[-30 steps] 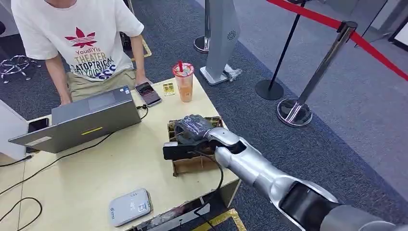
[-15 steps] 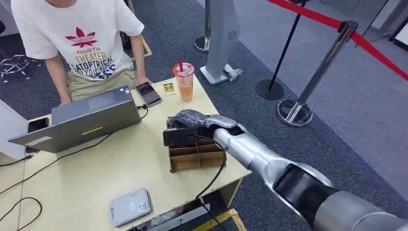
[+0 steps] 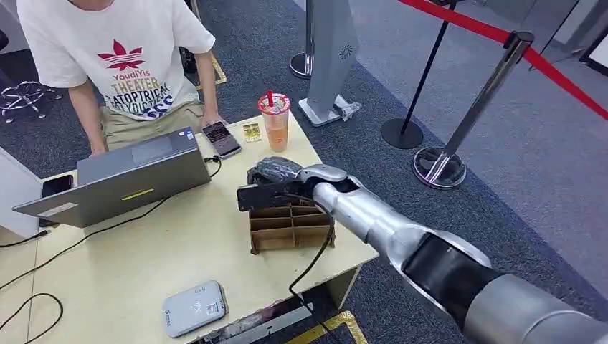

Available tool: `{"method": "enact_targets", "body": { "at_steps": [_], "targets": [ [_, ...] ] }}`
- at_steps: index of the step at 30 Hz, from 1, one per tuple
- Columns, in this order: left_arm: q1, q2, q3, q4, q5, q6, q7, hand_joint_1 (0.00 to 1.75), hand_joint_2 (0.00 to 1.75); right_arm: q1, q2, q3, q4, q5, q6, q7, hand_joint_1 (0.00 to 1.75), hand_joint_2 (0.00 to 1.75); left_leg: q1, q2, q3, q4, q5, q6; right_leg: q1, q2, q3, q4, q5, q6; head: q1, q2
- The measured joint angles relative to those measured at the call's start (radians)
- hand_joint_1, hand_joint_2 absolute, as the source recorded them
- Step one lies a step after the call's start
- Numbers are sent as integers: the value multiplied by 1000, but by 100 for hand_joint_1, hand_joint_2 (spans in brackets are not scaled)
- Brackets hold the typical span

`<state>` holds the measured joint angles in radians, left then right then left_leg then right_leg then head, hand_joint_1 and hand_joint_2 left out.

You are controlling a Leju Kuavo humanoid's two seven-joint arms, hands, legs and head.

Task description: Pass the card to the sensor for recognition and then transmit it.

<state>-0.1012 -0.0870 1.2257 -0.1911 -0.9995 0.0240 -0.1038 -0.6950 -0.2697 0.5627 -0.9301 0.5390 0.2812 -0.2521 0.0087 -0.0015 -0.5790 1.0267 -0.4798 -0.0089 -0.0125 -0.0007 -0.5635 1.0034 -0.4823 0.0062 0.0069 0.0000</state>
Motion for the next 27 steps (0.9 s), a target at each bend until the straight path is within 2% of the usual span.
{"method": "enact_targets", "body": {
  "at_steps": [27],
  "targets": [
    [-1,0,2,0,-5,0,-5,0,0,-108,0,8,-153,-6,2,21,175,175,0,0,0,0,0,0,0,0,0,0,0,0,0,0]
  ]
}}
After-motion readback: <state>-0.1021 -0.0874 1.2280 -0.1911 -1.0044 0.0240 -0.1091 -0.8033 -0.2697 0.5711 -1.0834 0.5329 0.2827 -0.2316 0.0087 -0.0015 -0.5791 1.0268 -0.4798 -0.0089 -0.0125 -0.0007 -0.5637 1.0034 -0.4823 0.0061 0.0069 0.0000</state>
